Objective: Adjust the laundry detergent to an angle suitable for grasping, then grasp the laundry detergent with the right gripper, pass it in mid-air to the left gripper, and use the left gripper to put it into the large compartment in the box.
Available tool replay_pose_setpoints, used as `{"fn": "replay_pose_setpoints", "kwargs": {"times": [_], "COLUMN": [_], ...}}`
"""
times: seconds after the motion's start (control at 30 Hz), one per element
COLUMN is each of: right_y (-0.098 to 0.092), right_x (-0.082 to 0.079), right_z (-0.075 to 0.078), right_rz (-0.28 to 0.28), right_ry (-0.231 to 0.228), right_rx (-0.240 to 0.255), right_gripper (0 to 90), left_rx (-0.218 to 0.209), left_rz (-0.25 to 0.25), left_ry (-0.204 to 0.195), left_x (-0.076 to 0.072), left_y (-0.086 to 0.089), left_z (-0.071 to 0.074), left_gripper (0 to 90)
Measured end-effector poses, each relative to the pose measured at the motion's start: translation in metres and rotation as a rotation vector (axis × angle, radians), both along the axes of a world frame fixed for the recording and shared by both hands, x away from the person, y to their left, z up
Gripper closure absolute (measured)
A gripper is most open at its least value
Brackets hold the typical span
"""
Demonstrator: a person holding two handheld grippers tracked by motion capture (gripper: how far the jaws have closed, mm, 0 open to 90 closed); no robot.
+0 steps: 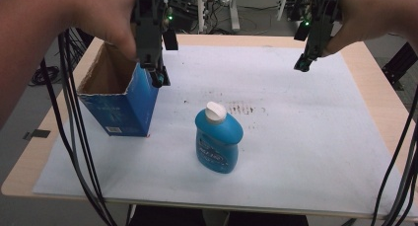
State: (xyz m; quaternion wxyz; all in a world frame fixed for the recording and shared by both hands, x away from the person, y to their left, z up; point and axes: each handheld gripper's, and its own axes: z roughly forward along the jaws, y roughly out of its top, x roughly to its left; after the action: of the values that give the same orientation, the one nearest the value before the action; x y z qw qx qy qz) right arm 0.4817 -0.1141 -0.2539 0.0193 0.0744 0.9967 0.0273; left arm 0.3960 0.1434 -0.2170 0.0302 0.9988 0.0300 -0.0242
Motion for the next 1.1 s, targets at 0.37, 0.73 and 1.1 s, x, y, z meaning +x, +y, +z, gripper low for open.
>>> {"fn": "replay_pose_setpoints", "kwargs": {"times": [0.37,0.73,1.1], "right_y": [-0.002,-0.011,-0.03], "right_x": [-0.004,-0.038,-0.084], "right_z": [0.002,0.003,-0.015], "right_rz": [-0.004,-0.008,-0.057], "right_ry": [-0.008,-0.024,-0.023], "right_rx": [0.005,0.096,0.303], "right_gripper": [1.1,1.1,1.1], "left_rx": [0.004,-0.004,-0.001], "left_rz": [-0.007,-0.017,-0.029], "left_ry": [-0.002,-0.011,-0.01], "left_x": [0.001,-0.002,-0.002], "left_y": [0.0,0.0,0.002], "left_z": [-0.001,-0.003,-0.007], "left_gripper": [1.8,1.8,1.8]}}
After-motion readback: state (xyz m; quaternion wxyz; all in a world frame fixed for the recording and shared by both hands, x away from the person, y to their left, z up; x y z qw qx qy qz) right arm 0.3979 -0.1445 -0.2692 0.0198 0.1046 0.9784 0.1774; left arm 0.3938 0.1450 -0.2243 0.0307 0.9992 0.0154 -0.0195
